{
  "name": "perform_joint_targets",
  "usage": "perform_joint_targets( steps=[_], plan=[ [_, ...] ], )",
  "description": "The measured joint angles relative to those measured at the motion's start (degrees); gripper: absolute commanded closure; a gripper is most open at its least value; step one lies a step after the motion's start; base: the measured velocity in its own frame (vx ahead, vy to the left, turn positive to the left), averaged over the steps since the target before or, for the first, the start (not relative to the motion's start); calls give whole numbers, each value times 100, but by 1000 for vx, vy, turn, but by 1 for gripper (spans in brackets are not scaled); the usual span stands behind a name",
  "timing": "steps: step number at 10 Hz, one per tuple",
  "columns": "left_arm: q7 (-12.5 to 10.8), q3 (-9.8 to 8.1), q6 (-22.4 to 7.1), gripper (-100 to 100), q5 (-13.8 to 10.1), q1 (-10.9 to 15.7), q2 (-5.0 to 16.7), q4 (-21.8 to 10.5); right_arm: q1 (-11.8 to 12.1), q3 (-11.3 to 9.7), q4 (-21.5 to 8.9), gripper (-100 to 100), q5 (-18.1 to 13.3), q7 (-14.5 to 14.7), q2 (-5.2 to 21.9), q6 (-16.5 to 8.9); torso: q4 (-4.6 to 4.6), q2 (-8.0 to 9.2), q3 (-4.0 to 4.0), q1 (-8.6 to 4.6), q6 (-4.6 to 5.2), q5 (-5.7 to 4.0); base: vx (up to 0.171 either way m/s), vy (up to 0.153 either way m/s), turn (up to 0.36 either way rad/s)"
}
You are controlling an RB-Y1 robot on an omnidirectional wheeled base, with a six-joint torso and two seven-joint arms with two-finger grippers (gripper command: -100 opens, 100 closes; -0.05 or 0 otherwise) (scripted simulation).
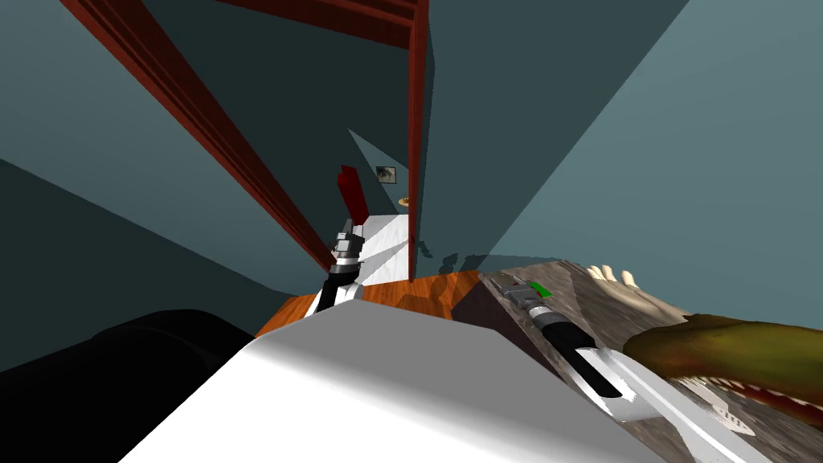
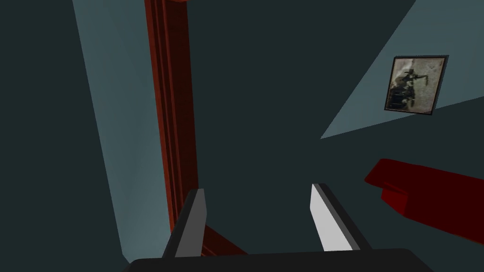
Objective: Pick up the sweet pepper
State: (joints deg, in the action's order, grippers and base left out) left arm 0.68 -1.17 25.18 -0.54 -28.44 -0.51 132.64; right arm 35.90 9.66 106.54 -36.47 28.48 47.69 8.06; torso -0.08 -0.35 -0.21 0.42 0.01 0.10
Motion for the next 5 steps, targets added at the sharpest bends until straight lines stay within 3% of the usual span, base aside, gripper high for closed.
perform_joint_targets(
  steps=[2, 5],
  plan=[
    [0, 0, 0, 0, 0, 0, 0, 0, -15, -44, -384, -100, -219, 270, 270, -56, 0, 1, 0, 2, 1, 1, 93, 122, -87],
    [0, 0, 0, 0, 0, 1, 1, 0, -53, -116, -779, -100, -430, 526, 571, -167, 4, 19, 11, -24, -1, -4, 45, 62, -48]
  ],
)
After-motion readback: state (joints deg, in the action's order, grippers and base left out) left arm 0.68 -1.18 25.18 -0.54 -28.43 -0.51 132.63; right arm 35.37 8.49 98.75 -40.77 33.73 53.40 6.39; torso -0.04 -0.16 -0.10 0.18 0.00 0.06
